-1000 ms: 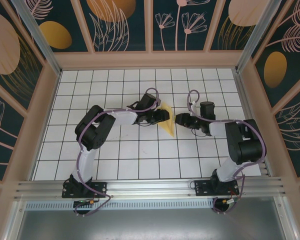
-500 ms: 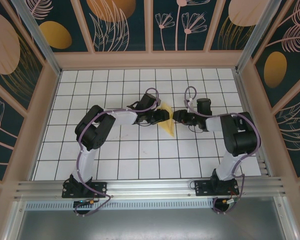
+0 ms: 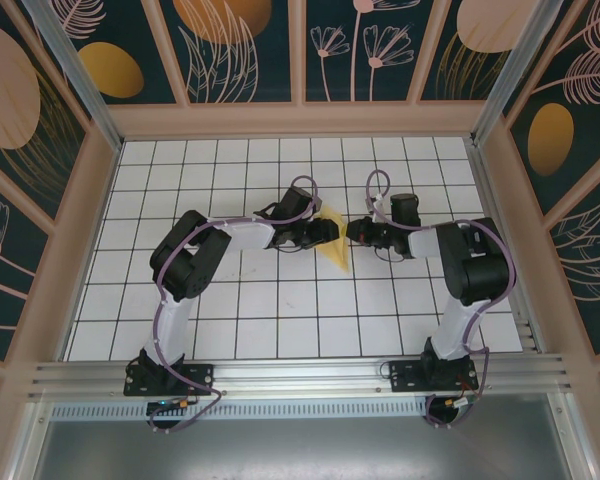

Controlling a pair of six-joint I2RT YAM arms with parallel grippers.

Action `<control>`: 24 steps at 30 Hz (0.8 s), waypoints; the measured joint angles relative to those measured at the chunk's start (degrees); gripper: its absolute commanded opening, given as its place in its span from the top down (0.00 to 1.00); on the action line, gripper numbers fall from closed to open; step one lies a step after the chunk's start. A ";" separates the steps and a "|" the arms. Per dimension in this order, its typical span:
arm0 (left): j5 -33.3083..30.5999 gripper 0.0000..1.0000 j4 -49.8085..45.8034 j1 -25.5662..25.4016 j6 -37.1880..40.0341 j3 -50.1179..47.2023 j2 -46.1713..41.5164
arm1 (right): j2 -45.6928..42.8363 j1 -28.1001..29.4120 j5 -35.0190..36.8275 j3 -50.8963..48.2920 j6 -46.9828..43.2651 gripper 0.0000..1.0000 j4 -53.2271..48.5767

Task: Fold a paper plane with a square sheet of paper (fold left side to right side)
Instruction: Fourth fold the wing at the center of the table.

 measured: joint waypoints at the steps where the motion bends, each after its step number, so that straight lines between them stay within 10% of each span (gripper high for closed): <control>1: 0.00 0.49 0.00 0.00 0.00 0.00 0.00 | 0.31 0.00 0.11 0.22 -0.17 0.99 -0.33; 24: 0.00 0.49 0.00 0.00 0.00 0.00 0.02 | 4.17 0.39 1.92 3.06 -3.21 0.99 -4.28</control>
